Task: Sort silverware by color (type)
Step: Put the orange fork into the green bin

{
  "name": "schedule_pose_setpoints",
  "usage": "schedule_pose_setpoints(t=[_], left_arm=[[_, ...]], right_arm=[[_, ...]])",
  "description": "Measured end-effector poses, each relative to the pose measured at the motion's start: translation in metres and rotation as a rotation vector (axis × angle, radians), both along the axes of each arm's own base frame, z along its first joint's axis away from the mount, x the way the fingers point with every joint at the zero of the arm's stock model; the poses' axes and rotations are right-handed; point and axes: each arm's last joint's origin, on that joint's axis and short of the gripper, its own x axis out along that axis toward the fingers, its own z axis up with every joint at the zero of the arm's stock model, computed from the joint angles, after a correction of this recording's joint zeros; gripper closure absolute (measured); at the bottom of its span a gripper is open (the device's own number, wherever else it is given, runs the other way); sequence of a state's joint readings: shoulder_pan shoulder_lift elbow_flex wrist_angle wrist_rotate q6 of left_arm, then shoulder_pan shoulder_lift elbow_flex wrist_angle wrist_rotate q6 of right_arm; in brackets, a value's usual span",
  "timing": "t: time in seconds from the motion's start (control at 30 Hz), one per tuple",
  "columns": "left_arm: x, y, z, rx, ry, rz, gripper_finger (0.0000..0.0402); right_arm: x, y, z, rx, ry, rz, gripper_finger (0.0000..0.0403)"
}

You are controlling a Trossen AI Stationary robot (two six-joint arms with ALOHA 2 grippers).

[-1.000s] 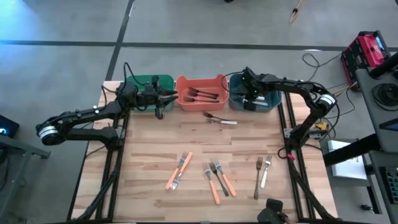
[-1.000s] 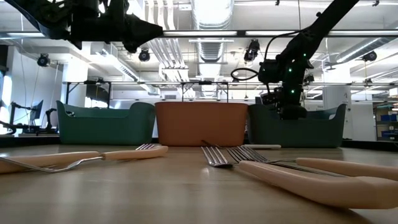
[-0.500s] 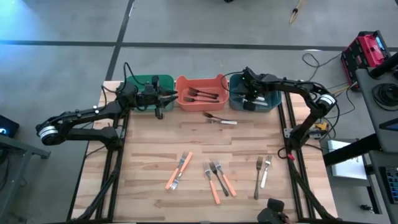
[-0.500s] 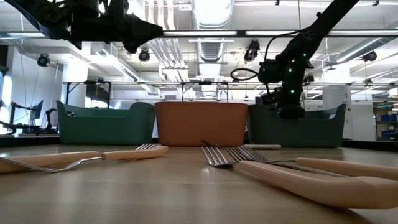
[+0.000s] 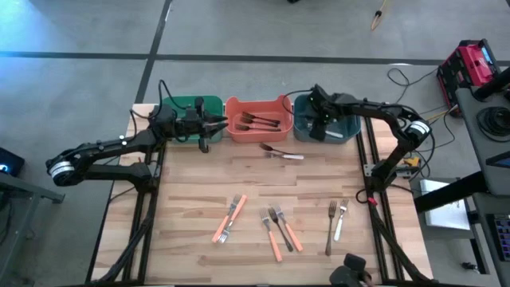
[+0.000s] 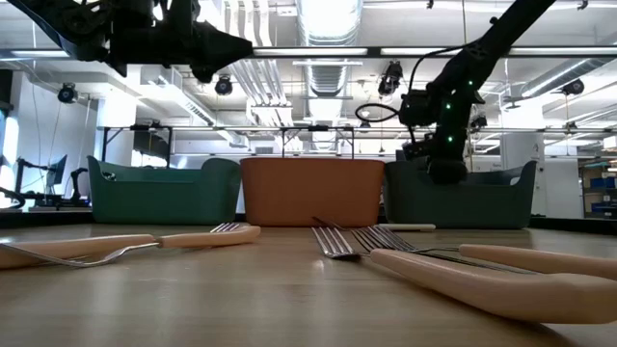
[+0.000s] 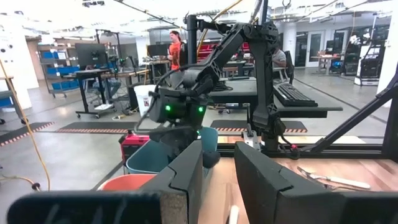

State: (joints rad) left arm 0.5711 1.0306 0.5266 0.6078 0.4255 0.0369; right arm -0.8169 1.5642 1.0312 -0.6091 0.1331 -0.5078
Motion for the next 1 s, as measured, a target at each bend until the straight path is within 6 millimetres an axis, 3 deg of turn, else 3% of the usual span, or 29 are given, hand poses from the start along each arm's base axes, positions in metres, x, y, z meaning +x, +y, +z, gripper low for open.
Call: schedule_pose_setpoints(t=[0.23, 0.4, 0.73, 1.0], left_arm=[[0.001, 0.000, -0.007, -0.128, 0.054, -0.006, 0.0325], [0.003, -0.005, -0.017, -0.279, 0.130, -0.029, 0.0325], [0.018, -0.047, -0.037, -0.549, 0.326, -0.096, 0.0325], [0.020, -0.098, -0.057, -0.657, 0.537, -0.002, 0.0325]], right_arm=[[0.008, -0.003, 0.032, 0.023, -0.028, -0.084, 0.0258], [0.015, 0.007, 0.063, 0.009, -0.072, -0.098, 0.0259], [0.025, 0.068, 0.125, -0.102, -0.359, -0.045, 0.0265], [0.032, 0.121, 0.148, -0.106, -0.537, 0.069, 0.0279]])
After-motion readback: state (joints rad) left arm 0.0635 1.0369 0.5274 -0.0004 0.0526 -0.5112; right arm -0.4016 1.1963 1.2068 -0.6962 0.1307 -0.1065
